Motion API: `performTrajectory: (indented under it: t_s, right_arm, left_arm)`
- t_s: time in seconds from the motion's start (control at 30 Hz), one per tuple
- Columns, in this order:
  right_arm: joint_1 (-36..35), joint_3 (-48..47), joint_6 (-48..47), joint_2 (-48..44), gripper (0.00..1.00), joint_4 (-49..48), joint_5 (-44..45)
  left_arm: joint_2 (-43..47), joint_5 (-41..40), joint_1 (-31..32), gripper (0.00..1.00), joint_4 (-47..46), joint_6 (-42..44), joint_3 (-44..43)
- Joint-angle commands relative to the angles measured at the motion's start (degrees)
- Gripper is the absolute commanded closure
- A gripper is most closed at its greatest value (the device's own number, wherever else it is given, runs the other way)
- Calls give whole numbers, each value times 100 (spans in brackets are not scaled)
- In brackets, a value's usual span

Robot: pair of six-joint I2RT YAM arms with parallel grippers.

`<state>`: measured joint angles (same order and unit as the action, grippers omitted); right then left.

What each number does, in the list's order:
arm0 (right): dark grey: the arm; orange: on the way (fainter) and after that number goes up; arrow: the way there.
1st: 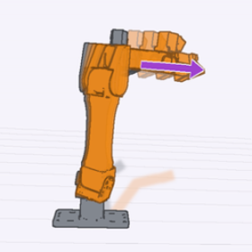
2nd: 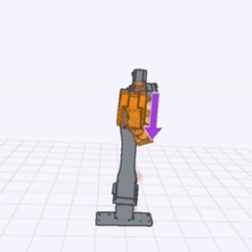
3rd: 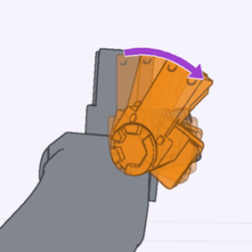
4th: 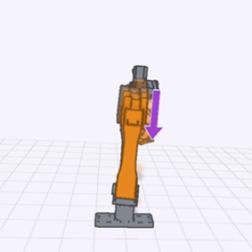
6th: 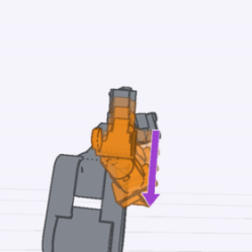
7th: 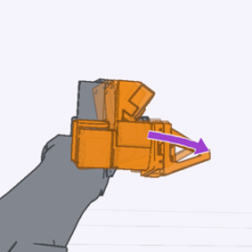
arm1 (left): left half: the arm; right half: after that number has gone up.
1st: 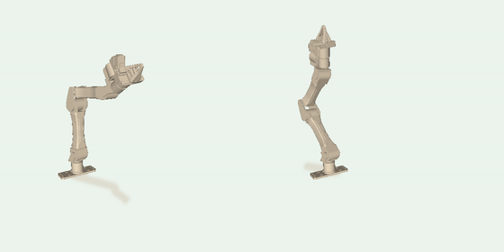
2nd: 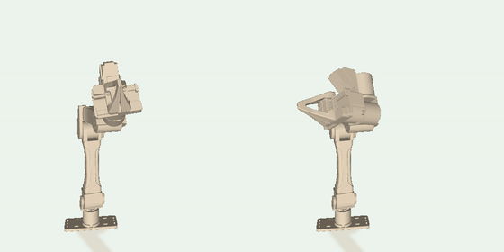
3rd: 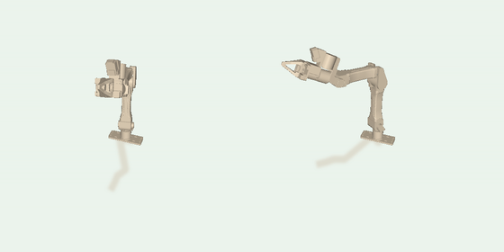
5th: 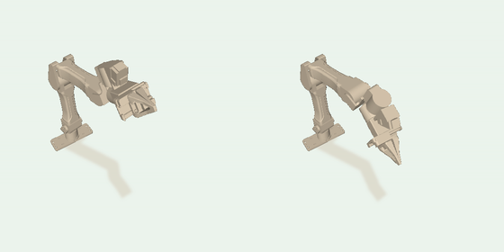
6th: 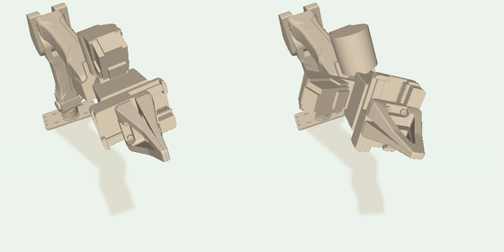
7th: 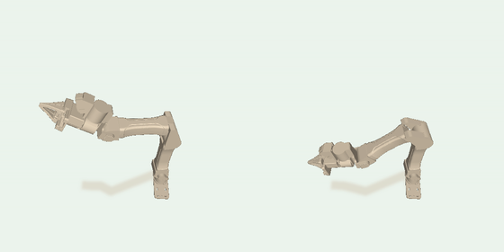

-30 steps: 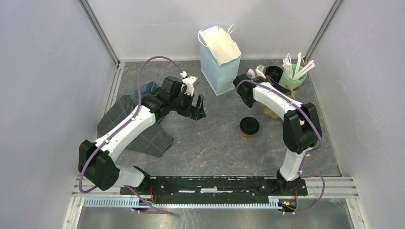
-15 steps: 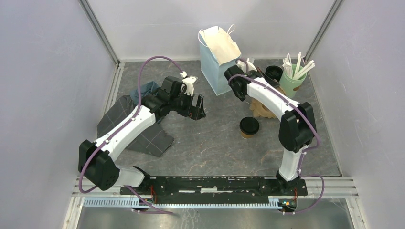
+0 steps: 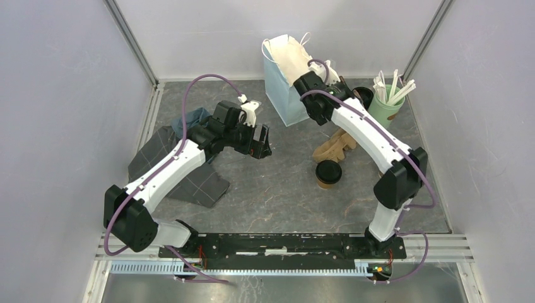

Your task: Pack the takeout coffee

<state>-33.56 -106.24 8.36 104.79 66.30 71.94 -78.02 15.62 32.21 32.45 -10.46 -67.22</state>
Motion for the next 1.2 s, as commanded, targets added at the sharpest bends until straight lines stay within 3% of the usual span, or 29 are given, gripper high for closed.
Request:
performTrajectory:
  t_s: [0.0, 0.5, 0.83, 1.0, 1.17]
  right_arm:
    - [-45, 496, -317, -871, 100, -698, -521]
    - [-51, 762, -634, -2105, 100, -1638, -1904]
    - [-54, 2398, -845, -3430, 100, -3488, -6345]
    - [-51, 3231, -582, -3738, 100, -4391, -7830]
    - [-78, 3332, -725, -3380, 100, -4632, -8702]
  left_arm:
    - [28, 140, -39, 0, -127, 228, -280]
    - [23, 146, -38, 0, 81, -997, -818]
    - [552, 604, -388, 0, 223, -2597, -1534]
    - [865, 833, -770, 3, 115, -4312, -1314]
    - [933, 1163, -1143, 4, 289, -5968, -605]
